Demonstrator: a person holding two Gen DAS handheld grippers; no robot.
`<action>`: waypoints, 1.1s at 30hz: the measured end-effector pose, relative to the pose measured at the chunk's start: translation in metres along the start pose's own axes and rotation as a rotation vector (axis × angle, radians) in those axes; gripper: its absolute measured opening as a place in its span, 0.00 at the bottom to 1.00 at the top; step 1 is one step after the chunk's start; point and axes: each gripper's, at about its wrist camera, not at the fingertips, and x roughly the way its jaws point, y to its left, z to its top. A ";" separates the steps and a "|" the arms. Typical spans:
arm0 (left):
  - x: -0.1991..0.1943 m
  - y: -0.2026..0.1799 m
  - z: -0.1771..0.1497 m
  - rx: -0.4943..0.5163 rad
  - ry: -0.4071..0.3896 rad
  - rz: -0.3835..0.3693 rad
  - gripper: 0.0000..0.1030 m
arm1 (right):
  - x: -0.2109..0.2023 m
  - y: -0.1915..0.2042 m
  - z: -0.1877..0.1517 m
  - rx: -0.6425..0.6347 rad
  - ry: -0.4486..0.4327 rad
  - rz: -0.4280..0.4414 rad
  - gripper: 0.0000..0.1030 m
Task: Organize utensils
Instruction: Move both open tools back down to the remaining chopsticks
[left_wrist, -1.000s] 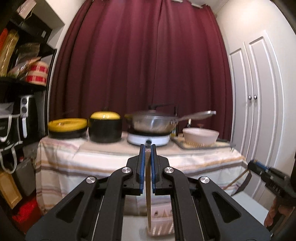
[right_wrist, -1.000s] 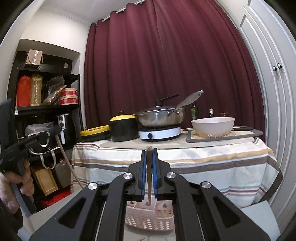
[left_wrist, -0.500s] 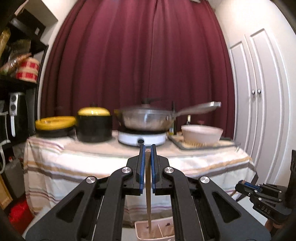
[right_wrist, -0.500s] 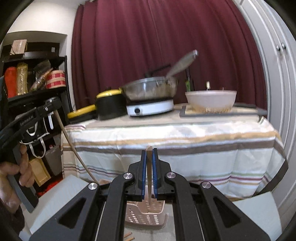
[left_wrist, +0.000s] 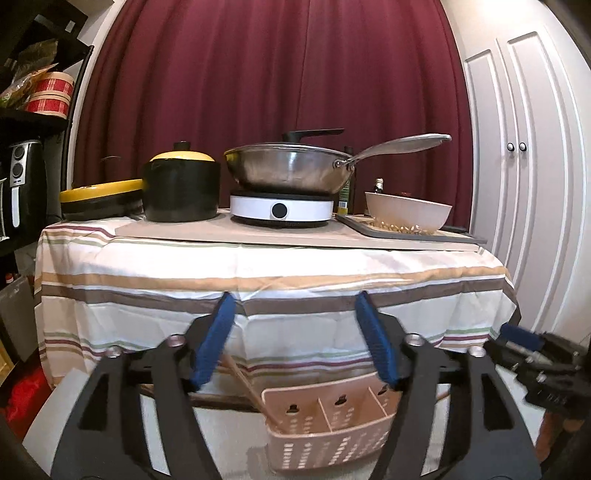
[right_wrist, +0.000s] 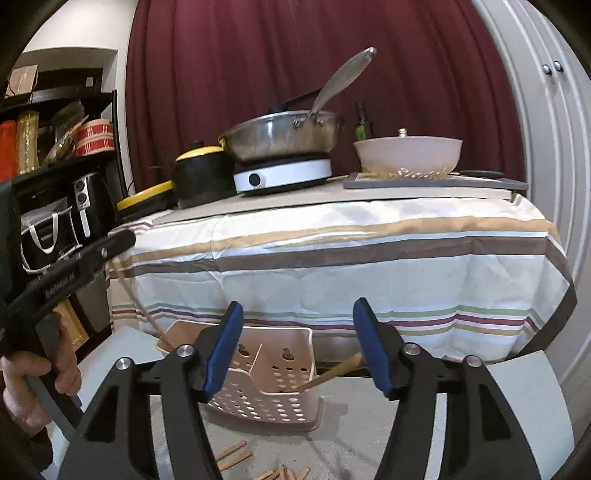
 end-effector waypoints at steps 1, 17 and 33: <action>-0.005 0.001 -0.002 -0.003 -0.002 -0.001 0.73 | -0.005 -0.001 0.000 0.004 -0.007 -0.001 0.63; -0.096 0.005 -0.084 0.054 0.067 0.060 0.81 | -0.095 -0.004 -0.072 -0.023 -0.047 -0.130 0.65; -0.144 0.017 -0.217 0.043 0.293 0.105 0.69 | -0.114 -0.006 -0.204 -0.017 0.135 -0.167 0.47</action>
